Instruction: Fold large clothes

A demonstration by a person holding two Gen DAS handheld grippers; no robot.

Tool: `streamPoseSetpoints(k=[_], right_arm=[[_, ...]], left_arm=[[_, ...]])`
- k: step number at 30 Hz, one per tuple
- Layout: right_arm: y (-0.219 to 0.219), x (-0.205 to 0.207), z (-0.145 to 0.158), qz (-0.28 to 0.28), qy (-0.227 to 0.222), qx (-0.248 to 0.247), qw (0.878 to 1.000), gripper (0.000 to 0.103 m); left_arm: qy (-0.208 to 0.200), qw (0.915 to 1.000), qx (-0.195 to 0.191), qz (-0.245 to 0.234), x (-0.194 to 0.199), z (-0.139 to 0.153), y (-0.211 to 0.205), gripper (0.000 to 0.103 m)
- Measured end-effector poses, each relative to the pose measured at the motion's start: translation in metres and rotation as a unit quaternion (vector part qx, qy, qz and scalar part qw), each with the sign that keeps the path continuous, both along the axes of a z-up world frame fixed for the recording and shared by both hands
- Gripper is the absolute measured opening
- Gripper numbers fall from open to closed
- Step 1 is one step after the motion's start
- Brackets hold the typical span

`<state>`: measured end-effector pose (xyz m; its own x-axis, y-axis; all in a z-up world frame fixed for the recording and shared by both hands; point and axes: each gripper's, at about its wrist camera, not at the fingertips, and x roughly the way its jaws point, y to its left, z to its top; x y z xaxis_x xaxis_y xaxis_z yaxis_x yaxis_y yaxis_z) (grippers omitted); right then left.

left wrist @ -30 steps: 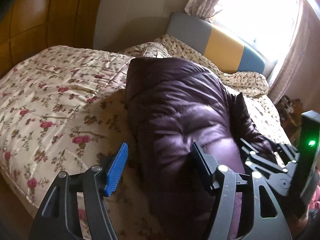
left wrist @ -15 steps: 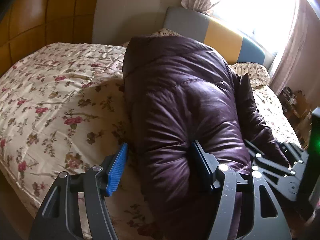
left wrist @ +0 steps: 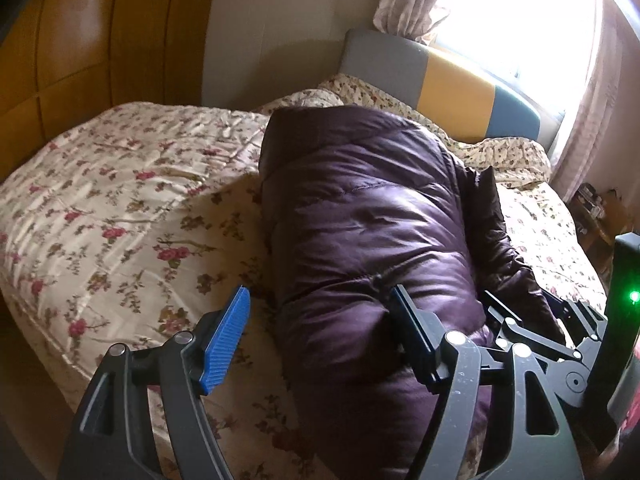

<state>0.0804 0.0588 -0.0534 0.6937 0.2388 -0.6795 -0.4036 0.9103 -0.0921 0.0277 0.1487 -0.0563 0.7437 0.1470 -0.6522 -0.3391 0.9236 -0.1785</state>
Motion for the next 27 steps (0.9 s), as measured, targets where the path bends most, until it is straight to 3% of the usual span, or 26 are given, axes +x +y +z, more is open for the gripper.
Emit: streamPoseSetpoints(k=[15,17,27], right_arm=[[-0.019,-0.019,0.01,-0.023,0.01,0.001,1.0,0.082],[-0.02,-0.023,0.013,-0.029,0.012,-0.001,1.0,0.083],[-0.032,-0.048,0.029,-0.046,0.021,0.012,0.999,0.087]], left_arm=[[-0.016,0.9997,0.018,-0.008,-0.018,0.016,-0.022,0.071],[-0.018,0.9997,0.018,-0.006,-0.021,0.018,-0.025,0.077],[-0.017,0.9994,0.023,0.02,-0.038,0.024,-0.034,0.086]])
